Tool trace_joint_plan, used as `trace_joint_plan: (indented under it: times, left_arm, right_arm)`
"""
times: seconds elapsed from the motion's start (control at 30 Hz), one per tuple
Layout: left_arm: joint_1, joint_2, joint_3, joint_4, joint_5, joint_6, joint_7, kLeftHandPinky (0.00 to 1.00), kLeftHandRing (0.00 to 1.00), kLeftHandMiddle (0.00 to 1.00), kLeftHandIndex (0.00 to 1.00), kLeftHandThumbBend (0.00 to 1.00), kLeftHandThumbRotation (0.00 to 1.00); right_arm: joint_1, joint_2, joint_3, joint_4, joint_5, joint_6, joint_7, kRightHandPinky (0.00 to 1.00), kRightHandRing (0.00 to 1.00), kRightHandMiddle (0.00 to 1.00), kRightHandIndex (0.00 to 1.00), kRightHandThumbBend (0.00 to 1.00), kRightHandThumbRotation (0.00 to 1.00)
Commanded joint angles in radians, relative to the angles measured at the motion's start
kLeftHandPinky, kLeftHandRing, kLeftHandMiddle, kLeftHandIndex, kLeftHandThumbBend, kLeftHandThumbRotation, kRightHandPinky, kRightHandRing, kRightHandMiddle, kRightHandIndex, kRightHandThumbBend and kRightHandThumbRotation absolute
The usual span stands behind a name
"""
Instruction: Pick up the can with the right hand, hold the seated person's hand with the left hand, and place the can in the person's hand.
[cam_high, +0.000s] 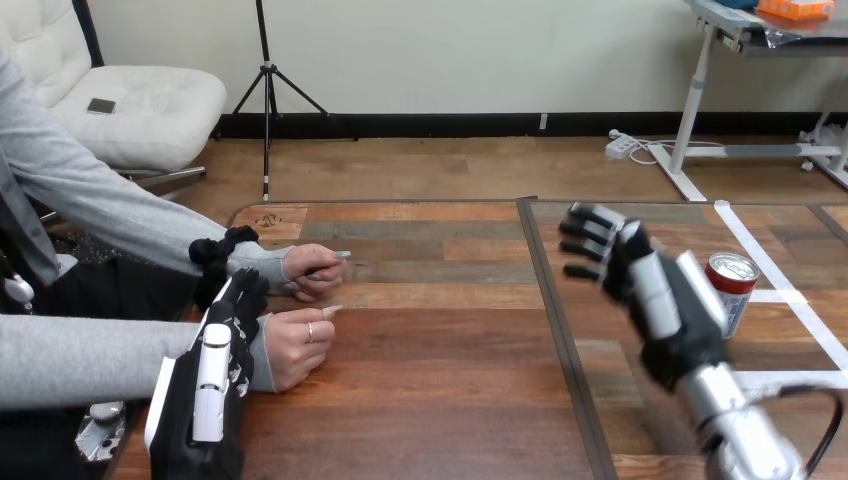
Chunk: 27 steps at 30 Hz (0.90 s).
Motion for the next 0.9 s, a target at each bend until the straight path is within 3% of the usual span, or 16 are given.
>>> trace_joint_plan:
  times: [0.0,0.67,0.87]
  left_arm:
    - [-0.069,-0.015,-0.006,-0.002,0.017,-0.031,0.012,0.99,0.94,0.91,0.9,0.42,1.0]
    - [-0.074,-0.01,-0.003,0.003,-0.008,-0.022,-0.016,0.99,0.95,0.9,0.91,0.43,1.0]
    - [-0.071,-0.008,-0.003,0.0,0.0,-0.026,-0.011,1.0,0.95,0.9,0.9,0.42,1.0]
  right_arm:
    - [-0.184,-0.057,-0.044,-0.006,0.015,-0.024,-0.021,0.75,0.82,0.81,0.82,0.99,0.92]
    - [-0.306,-0.144,-0.092,0.078,0.011,-0.025,-0.056,0.77,0.83,0.82,0.82,0.94,0.94]
    - [-0.347,-0.177,-0.105,0.12,-0.005,-0.033,-0.092,0.74,0.81,0.8,0.81,0.93,0.94]
